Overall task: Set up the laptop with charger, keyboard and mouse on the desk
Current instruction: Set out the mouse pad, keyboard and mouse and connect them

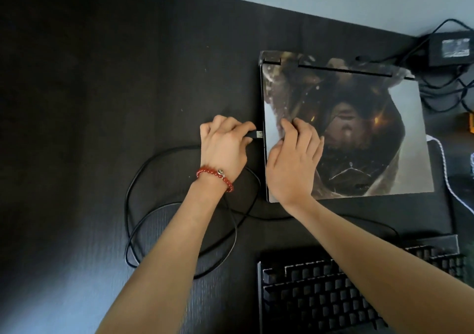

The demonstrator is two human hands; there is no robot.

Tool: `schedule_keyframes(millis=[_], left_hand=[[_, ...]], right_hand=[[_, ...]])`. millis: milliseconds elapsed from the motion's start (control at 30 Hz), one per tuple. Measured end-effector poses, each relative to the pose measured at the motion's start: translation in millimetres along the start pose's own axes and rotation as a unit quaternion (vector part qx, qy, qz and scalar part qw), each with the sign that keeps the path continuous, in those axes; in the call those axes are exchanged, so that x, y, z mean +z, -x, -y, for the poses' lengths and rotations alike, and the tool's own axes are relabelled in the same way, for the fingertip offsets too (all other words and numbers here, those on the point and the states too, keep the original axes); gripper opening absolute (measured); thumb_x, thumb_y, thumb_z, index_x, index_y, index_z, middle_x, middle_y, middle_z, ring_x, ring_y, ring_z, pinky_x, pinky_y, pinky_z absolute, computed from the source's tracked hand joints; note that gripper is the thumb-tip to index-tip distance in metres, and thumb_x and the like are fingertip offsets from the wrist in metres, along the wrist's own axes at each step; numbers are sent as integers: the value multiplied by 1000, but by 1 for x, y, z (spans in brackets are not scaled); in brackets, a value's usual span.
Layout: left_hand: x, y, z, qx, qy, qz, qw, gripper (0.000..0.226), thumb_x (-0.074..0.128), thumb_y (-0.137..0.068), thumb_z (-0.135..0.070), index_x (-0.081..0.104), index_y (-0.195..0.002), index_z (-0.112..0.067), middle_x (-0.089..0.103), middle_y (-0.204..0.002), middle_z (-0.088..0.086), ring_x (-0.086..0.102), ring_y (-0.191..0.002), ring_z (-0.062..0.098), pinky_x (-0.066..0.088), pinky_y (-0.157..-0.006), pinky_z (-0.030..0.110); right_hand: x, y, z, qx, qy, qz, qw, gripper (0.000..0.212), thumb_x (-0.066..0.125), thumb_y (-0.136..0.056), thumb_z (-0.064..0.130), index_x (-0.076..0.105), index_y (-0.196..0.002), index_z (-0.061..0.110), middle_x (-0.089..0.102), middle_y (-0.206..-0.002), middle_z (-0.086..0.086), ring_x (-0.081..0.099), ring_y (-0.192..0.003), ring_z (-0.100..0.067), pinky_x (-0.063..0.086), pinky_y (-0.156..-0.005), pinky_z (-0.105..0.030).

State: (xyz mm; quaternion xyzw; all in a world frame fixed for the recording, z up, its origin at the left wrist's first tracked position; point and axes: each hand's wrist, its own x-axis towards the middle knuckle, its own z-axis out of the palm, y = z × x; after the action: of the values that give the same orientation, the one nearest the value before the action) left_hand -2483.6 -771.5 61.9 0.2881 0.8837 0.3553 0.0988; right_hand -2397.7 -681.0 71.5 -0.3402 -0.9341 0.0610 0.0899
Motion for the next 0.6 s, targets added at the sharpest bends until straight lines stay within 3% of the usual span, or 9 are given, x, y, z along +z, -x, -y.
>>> schedule_keyframes(millis=[400,600], left_hand=[[-1,-2,1,35,-7,7,999,24,68,-72,1,69,-92,-13,65,-79,5,59,-86,29,34,-75,35],[-7,-10,1,7,-35,87,996,29,57,-85,-14,58,-114,-17,62,-107,3,51,-105,23,27,-88,30]], right_hand=[[1,0,-3,-4,19,8,1000,42,33,-86,21,44,-125,15,49,-131,-13,39,-128,-33,24,-110,-57],[-1,-1,-3,-2,9,11,1000,39,41,-86,16,47,-125,14,50,-130,-13,40,-128,-34,24,-110,-57]])
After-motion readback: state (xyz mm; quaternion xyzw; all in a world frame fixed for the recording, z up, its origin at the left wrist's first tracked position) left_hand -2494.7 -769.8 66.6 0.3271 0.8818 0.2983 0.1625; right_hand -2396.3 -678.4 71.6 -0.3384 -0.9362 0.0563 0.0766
